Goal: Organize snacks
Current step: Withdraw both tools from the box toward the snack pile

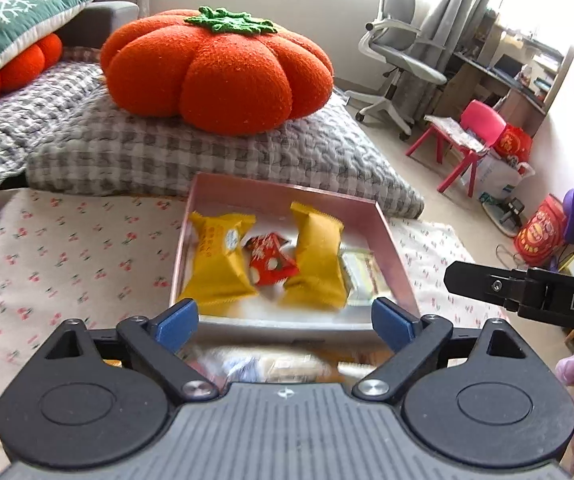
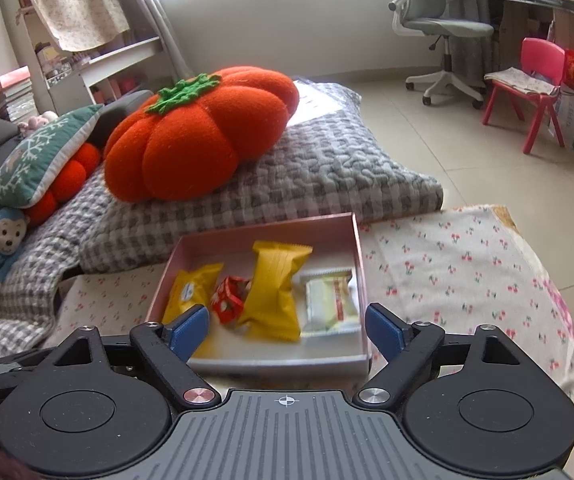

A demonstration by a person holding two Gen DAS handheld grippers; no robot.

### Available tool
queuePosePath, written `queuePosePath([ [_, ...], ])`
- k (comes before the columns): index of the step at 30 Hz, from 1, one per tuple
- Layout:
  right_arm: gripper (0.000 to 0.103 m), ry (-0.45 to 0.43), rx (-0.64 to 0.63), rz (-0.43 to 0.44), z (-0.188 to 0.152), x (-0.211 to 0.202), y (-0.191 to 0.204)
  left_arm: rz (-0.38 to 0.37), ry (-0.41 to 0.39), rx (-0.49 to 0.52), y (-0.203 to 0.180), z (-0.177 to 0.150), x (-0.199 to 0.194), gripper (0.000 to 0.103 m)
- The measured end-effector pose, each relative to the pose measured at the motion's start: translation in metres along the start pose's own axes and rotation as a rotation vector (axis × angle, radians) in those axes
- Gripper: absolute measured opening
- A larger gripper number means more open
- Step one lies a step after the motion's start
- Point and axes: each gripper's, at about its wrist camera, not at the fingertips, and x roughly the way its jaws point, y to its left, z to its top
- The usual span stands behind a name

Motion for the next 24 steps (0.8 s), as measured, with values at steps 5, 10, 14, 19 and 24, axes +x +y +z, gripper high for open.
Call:
queuePosePath([
  [5, 0.091, 0.04, 0.008, 0.016, -0.019, -0.012, 0.004, 0.022, 0.045, 0.001, 0.004, -0.016, -0.012, 0.099],
  [10, 0.092, 0.066, -0.013, 0.023, -0.041, -0.019, 0.006, 0.021, 0.078, 0.008, 0.012, -0.035, -0.023, 0.1],
  [14, 0.095, 0.085, -0.021, 0.032, -0.059, -0.019, 0.005, 0.034, 0.081, 0.023, 0.017, -0.053, -0.028, 0.102],
  [19, 0.095, 0.108, -0.081, 0.041, -0.081, -0.021, 0.008, 0.029, 0.097, 0.06, 0.022, -0.071, -0.036, 0.102],
  [24, 0.095, 0.116, -0.15, 0.06, -0.1, -0.024, 0.01, 0.054, 0.123, 0.093, 0.036, -0.09, -0.043, 0.102],
])
